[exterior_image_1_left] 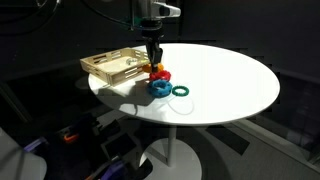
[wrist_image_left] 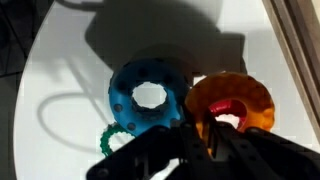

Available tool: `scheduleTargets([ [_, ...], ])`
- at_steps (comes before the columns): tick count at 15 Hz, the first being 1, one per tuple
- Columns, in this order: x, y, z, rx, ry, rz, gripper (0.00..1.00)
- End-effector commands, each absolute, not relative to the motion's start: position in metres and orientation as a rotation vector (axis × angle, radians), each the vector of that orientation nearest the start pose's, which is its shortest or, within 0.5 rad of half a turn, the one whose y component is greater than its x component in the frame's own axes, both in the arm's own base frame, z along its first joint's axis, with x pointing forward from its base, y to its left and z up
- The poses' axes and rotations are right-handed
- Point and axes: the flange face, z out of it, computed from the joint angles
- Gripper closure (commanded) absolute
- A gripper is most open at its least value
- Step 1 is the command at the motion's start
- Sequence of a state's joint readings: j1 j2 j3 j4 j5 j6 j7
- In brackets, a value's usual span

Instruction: Pick up the orange ring from the tray and put it on the rings on the table

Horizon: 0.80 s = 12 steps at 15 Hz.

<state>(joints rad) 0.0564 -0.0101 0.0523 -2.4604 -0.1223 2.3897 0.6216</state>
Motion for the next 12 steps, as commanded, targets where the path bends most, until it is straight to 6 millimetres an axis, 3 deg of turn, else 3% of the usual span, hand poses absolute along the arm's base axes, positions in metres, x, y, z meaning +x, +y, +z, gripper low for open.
scheduleTargets([
  [1,0.459,0.036,0.298,-3.171,0.765,0.057,0.93],
  [2,0.458,0.033,0.297,-3.168,0.777,0.063,0.62],
  [4,0.458,0.03,0.297,-3.163,0.793,0.073,0.55],
  [10,0.454,0.031,0.302,-3.148,0.76,0.119,0.07],
  [12,0.452,0.034,0.307,-3.127,0.725,0.144,0.0],
])
